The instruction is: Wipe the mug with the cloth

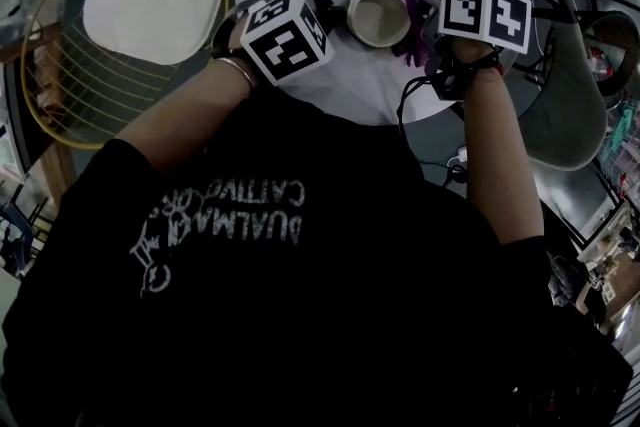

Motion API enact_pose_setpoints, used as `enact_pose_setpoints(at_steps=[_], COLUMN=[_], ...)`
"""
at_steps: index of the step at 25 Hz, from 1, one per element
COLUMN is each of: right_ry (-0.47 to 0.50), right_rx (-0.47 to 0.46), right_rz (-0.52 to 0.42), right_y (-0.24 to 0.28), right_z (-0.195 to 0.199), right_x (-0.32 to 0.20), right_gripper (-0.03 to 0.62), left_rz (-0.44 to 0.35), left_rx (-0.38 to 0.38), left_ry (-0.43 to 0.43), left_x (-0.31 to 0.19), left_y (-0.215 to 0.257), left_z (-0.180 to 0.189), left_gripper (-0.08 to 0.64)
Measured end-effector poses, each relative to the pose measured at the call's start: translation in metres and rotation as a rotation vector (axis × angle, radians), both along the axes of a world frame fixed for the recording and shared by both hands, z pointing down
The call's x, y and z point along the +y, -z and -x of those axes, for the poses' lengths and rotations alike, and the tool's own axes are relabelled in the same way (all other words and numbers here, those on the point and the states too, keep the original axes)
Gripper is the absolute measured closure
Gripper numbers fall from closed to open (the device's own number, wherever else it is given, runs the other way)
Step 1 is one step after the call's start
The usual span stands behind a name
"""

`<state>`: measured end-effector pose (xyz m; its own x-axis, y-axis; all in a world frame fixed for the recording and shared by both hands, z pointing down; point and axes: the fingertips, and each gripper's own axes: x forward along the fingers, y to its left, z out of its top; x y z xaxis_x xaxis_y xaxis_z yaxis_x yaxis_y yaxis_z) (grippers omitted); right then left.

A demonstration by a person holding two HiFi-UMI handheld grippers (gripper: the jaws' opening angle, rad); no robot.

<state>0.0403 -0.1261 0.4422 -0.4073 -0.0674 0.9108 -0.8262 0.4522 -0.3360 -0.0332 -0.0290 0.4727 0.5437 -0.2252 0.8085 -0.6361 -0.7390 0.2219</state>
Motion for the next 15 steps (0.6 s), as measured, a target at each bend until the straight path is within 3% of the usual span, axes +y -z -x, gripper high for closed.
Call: enact_pose_setpoints(at_steps=[5,15], right_ry=[-0.043,-0.253], right_rx=[-0.027,-0.156], right_rz=[-0.023,-0.066], right_y=[0.001,0.002], right_z=[-0.009,-0.023], right_x=[0.003,0.014], right_gripper=[0.569,0.569], left_rz=[-0.004,0.005], left_rx=[-0.006,-0.049], left_ry=[0.012,0.015], left_x=[-0.004,0.003], left_y=[0.000,0.005], left_z=[-0.001,0.002], left_gripper=[0.488,0.488])
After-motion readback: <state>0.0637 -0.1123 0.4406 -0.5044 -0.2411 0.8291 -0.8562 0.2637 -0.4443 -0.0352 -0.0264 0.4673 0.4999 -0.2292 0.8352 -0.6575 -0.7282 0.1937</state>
